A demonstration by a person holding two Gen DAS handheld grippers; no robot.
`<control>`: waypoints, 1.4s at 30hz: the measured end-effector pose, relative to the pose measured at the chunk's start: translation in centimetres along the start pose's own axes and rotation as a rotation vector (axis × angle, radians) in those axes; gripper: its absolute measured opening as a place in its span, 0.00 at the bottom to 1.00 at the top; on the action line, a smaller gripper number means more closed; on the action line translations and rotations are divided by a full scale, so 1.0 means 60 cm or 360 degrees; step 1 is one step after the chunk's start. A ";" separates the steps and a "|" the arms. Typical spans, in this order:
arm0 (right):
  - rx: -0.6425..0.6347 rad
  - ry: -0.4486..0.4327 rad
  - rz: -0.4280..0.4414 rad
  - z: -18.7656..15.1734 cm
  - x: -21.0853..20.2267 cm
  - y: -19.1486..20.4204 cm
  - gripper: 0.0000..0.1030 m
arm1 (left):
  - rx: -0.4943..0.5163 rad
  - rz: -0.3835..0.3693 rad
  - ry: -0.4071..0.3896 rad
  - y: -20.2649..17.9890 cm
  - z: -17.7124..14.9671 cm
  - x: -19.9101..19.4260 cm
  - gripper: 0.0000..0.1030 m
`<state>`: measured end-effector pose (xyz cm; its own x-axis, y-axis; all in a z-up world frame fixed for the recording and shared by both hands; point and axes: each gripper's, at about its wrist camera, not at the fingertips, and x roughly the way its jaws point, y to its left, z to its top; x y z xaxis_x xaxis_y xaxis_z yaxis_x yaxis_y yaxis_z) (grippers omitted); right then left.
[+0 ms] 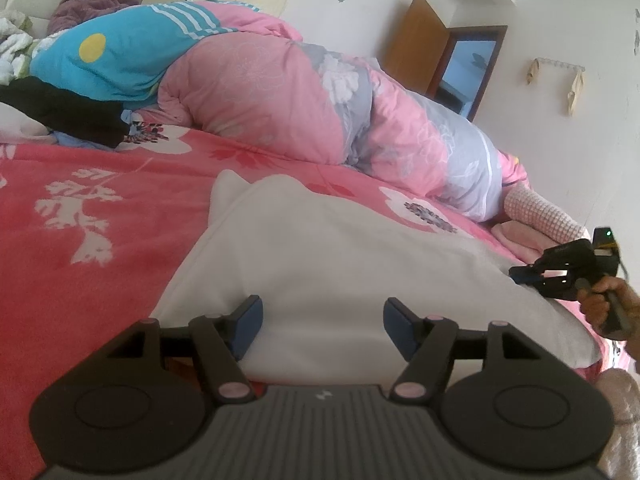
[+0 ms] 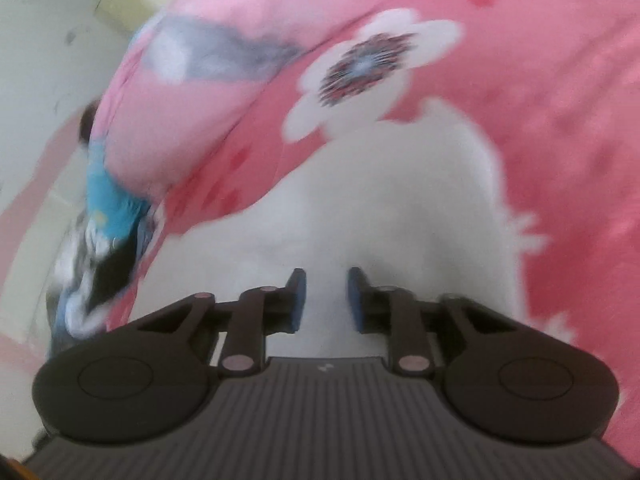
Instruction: Fold clothes
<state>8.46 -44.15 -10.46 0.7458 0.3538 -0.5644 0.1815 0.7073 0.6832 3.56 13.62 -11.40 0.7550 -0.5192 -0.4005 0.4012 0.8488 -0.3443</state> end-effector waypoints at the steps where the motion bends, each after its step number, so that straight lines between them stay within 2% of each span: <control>1: 0.0063 -0.0085 -0.0047 0.014 -0.007 -0.014 0.04 | -0.0001 0.0000 -0.0002 0.000 0.000 0.000 0.66; 3: 0.0103 -0.0229 -0.0173 0.034 -0.025 -0.025 0.04 | 0.0003 0.0003 -0.0006 -0.001 -0.001 -0.001 0.66; 5: 0.0080 -0.0294 -0.0258 0.042 -0.042 -0.017 0.09 | 0.0010 0.0006 -0.0009 -0.002 -0.002 -0.001 0.66; 8: -0.0069 -0.0245 -0.0214 0.017 -0.065 0.020 0.16 | 0.0016 0.0010 -0.0010 -0.004 -0.003 0.000 0.66; 9: -0.0109 -0.0209 -0.0154 0.005 -0.070 0.031 0.17 | 0.0016 0.0010 -0.0010 -0.004 -0.003 0.000 0.66; 12: -0.0121 -0.0068 -0.0025 -0.028 -0.068 0.038 0.20 | 0.0013 0.0008 -0.0010 -0.003 -0.003 -0.001 0.66; 13: -0.0111 -0.0065 -0.0055 -0.032 -0.070 0.029 0.20 | 0.0012 0.0008 -0.0010 -0.003 -0.003 -0.001 0.66; 15: -0.0079 -0.0116 -0.0198 -0.032 -0.078 0.000 0.15 | 0.0010 0.0007 -0.0011 -0.003 -0.003 -0.002 0.66; 16: -0.0044 -0.0191 -0.0296 -0.031 -0.088 -0.012 0.08 | 0.0009 0.0006 -0.0011 -0.003 -0.003 -0.002 0.66; 18: -0.0003 -0.0400 -0.0566 -0.031 -0.119 -0.020 0.15 | 0.0007 0.0005 -0.0011 -0.003 -0.003 -0.003 0.66; 19: -0.0066 -0.0479 -0.0659 -0.037 -0.133 -0.007 0.15 | 0.0009 0.0007 -0.0011 -0.003 -0.003 -0.002 0.66; 20: -0.0120 -0.0512 -0.0620 -0.045 -0.141 0.009 0.15 | 0.0013 0.0009 -0.0011 -0.004 -0.003 -0.002 0.66; 22: -0.0138 -0.0454 -0.0364 -0.067 -0.144 0.040 0.16 | 0.0017 0.0015 -0.0011 -0.005 -0.003 -0.001 0.66; 24: -0.0165 -0.0315 -0.0100 -0.093 -0.126 0.076 0.17 | 0.0017 0.0019 -0.0012 -0.006 -0.003 -0.001 0.66; 28: -0.0164 0.0016 0.0263 -0.149 -0.063 0.116 0.22 | 0.0014 0.0014 -0.0013 -0.006 -0.003 -0.002 0.66; 31: 0.0062 0.0130 0.0267 -0.174 -0.041 0.081 0.22 | 0.0006 0.0007 -0.0015 -0.003 -0.003 -0.004 0.66; 32: 0.0163 0.0123 0.0264 -0.180 -0.044 0.058 0.21 | 0.0004 0.0006 -0.0015 -0.002 -0.003 -0.004 0.66; 35: 0.0511 -0.0082 0.0275 -0.191 -0.102 -0.019 0.20 | 0.0001 0.0003 -0.0015 -0.001 -0.001 -0.004 0.66; 36: 0.0559 -0.0168 0.0212 -0.193 -0.128 -0.032 0.21 | 0.0000 0.0002 -0.0015 0.000 -0.001 -0.003 0.66; 39: 0.0568 -0.0359 -0.0009 -0.197 -0.185 -0.044 0.26 | -0.0001 0.0005 -0.0014 -0.002 -0.001 -0.004 0.66; 40: 0.0579 -0.0399 -0.0038 -0.198 -0.196 -0.045 0.30 | -0.0003 0.0010 -0.0015 -0.003 0.000 -0.006 0.66; 42: 0.0593 -0.0465 -0.0057 -0.202 -0.212 -0.043 0.30 | -0.0010 0.0023 -0.0018 -0.005 0.001 -0.012 0.66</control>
<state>-9.24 -43.06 -10.68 0.8742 0.1085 -0.4734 0.3883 0.4293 0.8154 2.95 13.75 -10.98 0.7666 -0.5058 -0.3956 0.3870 0.8555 -0.3440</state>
